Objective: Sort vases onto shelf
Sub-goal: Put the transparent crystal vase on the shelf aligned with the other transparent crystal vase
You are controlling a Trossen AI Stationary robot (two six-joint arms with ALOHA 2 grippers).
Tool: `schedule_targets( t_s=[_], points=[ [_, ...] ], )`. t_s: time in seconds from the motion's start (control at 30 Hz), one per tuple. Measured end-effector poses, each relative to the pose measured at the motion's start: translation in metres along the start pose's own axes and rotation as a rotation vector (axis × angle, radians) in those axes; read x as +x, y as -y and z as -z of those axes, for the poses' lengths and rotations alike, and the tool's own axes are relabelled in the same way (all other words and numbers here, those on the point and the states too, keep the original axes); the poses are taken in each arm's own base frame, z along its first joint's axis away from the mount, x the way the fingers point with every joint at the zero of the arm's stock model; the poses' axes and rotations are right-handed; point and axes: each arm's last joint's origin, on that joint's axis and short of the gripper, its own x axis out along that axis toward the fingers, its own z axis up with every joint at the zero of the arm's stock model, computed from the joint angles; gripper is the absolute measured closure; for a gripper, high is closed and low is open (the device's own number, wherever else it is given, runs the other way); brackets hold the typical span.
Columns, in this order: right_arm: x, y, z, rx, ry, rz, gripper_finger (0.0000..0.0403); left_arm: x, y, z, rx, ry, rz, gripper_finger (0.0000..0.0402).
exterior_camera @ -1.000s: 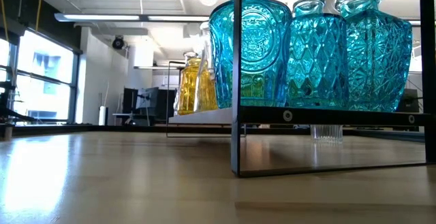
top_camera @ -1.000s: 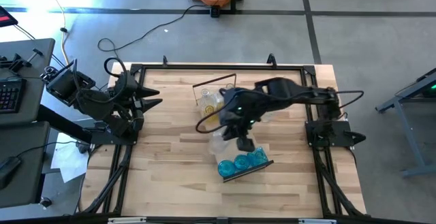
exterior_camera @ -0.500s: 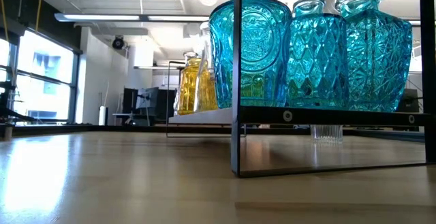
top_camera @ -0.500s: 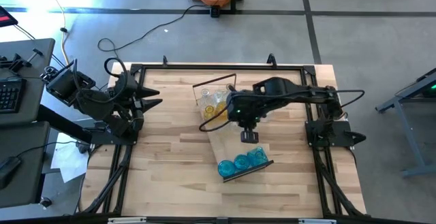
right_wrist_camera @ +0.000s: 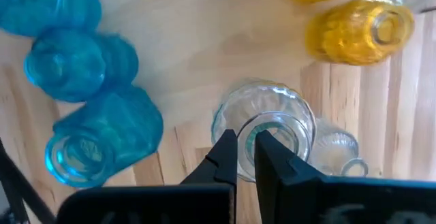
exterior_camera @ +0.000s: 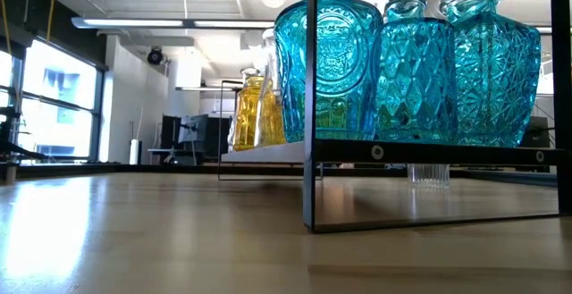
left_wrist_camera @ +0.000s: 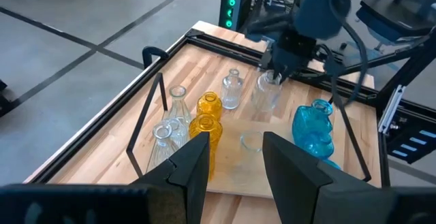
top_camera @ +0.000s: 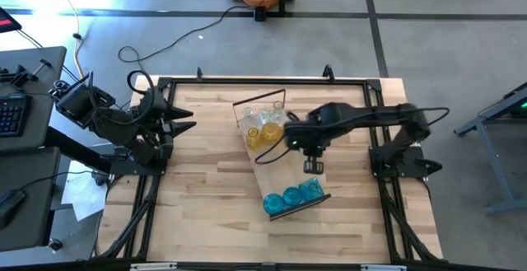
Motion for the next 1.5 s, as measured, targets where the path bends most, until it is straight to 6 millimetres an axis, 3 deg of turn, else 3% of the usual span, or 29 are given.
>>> schedule_targets(
  t_s=[0.2, 0.37, 0.5, 0.87, 1.2, 1.5],
  points=[
    [-0.010, 0.024, 0.039, 0.151, 0.199, -0.025, 0.0402, 0.000, 0.000, 0.000, 0.016, 0.001, -0.002, 0.0275],
    [-0.002, 0.040, 0.078, 0.261, 0.191, -0.018, 0.0403, 0.000, 0.000, 0.000, 0.009, 0.002, -0.003, 0.0275],
    [0.011, 0.046, 0.091, 0.314, 0.240, -0.055, 0.0403, 0.000, 0.000, 0.000, -0.002, 0.003, -0.003, 0.0275],
    [0.034, 0.037, 0.062, 0.292, 0.344, -0.188, 0.0403, 0.000, 0.000, 0.000, -0.012, 0.006, -0.005, 0.0275],
    [0.067, 0.030, 0.031, 0.230, 0.323, -0.253, 0.0403, 0.000, 0.000, 0.000, -0.013, 0.011, -0.012, 0.0275],
    [0.057, 0.032, 0.006, 0.164, 0.333, -0.200, 0.0402, 0.000, 0.000, -0.001, -0.013, 0.012, -0.012, 0.0275]
  ],
)
